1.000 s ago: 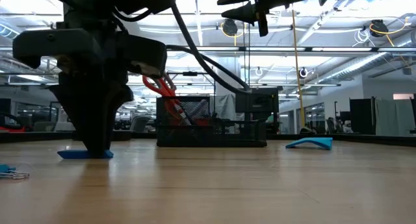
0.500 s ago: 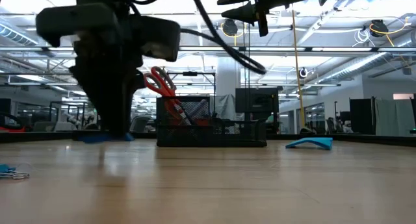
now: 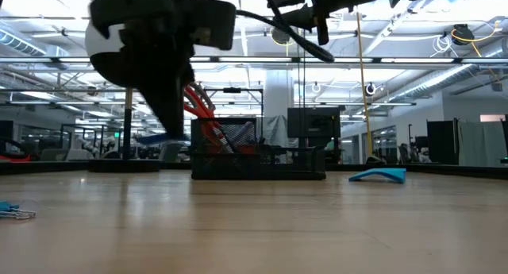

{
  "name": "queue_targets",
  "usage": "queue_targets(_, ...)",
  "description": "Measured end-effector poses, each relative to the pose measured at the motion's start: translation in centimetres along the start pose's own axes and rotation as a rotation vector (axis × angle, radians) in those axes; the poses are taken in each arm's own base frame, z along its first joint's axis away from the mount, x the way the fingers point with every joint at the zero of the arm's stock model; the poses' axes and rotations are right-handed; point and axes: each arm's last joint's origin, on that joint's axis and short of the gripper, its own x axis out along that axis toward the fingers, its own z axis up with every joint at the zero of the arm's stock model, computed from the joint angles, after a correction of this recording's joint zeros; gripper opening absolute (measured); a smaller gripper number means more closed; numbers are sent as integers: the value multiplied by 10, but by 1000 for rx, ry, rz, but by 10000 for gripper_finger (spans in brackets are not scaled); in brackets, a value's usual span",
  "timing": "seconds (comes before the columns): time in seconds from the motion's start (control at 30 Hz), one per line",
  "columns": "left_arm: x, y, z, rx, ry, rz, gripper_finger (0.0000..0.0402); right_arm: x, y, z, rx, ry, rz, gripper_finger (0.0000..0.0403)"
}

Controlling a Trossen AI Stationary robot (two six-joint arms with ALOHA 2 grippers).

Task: Pick and place office supplies into organizer
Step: Put the blue eraser into the black desk organizer

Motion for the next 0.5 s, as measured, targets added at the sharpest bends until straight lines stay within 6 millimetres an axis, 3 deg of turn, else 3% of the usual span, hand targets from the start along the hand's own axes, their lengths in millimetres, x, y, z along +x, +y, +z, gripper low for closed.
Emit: queue_targets(0.5,-9,63,34,-21,-50,72,71,-32,-15,37,-7,-93,-57,141)
